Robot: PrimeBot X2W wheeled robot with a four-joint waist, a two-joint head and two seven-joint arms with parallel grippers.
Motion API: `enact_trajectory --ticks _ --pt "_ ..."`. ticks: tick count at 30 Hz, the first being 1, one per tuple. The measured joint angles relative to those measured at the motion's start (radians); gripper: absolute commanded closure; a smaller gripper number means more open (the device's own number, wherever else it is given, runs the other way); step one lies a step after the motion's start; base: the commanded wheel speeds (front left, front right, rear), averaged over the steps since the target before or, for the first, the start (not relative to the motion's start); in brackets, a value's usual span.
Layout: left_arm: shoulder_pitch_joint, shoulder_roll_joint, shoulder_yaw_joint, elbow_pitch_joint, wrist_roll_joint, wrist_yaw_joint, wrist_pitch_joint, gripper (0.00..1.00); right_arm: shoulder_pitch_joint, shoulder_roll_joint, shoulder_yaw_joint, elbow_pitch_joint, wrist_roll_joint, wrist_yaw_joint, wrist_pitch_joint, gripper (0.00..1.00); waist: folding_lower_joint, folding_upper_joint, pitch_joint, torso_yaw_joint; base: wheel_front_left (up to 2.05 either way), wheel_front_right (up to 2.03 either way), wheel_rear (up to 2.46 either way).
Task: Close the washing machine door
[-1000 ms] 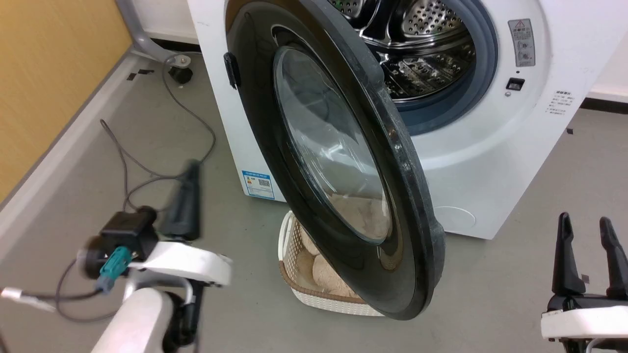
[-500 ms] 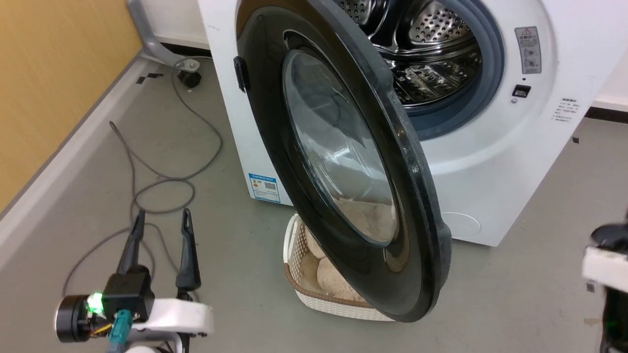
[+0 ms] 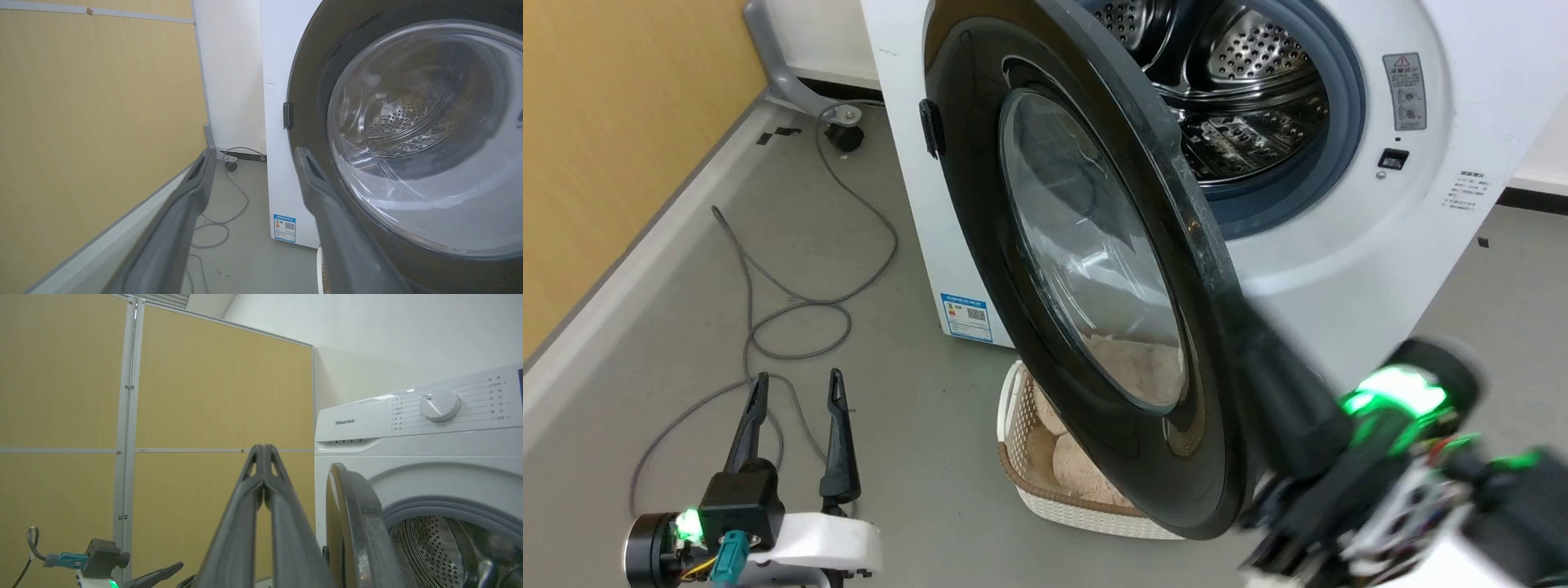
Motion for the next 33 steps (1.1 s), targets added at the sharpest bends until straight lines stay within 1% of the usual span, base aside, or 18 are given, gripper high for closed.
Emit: enact_trajectory --ticks 2,4,7,11,14,19,21,29,33 --pt "0.002 -0.009 0.010 0.003 0.004 -0.009 0.000 0.00 0.010 -0.021 0.055 0.030 0.009 0.000 0.000 1.00 0.0000 0.0000 0.001 -0.003 0.00 0.00 0.00" --pt "0.003 -0.019 0.016 0.004 0.012 -0.019 0.000 0.00 0.015 -0.056 0.115 0.073 -0.006 0.000 0.000 1.00 0.0000 0.0000 0.002 -0.005 0.00 0.00 0.00" --pt "0.004 -0.032 0.027 0.005 0.020 -0.030 0.000 0.00 0.036 -0.081 0.169 0.132 -0.007 0.000 0.000 1.00 0.0000 0.0000 0.005 -0.010 0.00 0.00 0.00" --pt "0.004 -0.045 0.040 0.005 0.032 -0.043 0.000 0.00 0.074 -0.104 0.198 0.212 -0.014 0.000 0.000 1.00 0.0000 0.0000 0.012 -0.016 0.00 0.00 0.00" --pt "0.004 -0.054 0.049 0.004 0.038 -0.049 0.000 0.00 0.101 -0.121 0.194 0.275 -0.035 0.000 0.000 1.00 0.0000 0.0000 0.020 -0.025 0.00 0.00 0.00" --pt "0.004 -0.062 0.058 0.005 0.054 -0.061 0.000 0.00 0.127 -0.133 0.148 0.365 -0.084 0.000 0.000 1.00 0.0000 0.0000 0.032 -0.043 0.00 0.00 0.00" --pt "0.004 -0.067 0.057 0.005 0.061 -0.068 0.000 0.00 0.133 -0.131 0.114 0.392 -0.091 0.000 0.000 1.00 0.0000 0.0000 0.037 -0.049 0.00 0.00 0.00" --pt "-0.017 -0.088 0.039 0.005 0.071 -0.078 0.000 0.00 0.134 -0.115 -0.025 0.435 -0.112 0.003 0.000 1.00 0.0000 0.0000 0.072 -0.063 0.00 0.00 0.00" --pt "-0.042 -0.093 0.028 0.003 0.077 -0.086 0.000 0.00 0.095 -0.106 -0.126 0.455 -0.123 0.003 0.000 1.00 0.0000 0.0000 0.101 -0.063 0.00 0.00 0.00"
